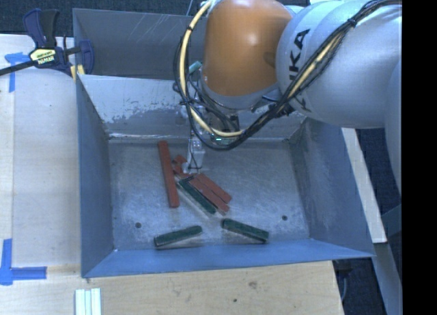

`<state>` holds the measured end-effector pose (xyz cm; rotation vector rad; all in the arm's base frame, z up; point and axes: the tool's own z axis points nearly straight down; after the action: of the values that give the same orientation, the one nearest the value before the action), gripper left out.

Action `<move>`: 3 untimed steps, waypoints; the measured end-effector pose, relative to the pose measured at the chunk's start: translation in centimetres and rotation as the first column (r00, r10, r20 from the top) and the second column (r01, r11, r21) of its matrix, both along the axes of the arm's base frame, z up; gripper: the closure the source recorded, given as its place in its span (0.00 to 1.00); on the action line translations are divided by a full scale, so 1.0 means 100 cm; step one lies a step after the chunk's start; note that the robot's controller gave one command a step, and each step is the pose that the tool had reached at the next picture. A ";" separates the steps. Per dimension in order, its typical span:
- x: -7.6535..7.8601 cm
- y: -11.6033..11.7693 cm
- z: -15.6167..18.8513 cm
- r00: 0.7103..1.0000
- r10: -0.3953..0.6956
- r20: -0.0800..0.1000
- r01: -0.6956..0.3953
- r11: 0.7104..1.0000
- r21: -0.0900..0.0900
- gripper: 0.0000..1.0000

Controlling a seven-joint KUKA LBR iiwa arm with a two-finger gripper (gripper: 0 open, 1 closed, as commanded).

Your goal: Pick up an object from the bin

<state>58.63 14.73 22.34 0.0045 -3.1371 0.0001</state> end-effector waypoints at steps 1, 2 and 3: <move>0.002 -0.001 0.005 1.000 -0.003 0.008 0.003 1.000 0.001 0.00; 0.020 -0.012 -0.072 0.999 -0.042 0.012 0.042 0.999 0.002 0.00; 0.024 -0.019 -0.105 0.995 -0.104 0.002 0.104 0.995 0.000 0.00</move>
Offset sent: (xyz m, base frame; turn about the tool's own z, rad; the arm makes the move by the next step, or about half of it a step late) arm 0.0350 -0.0253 -0.1534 0.0886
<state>61.05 12.79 11.85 -0.1584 -3.1355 0.0004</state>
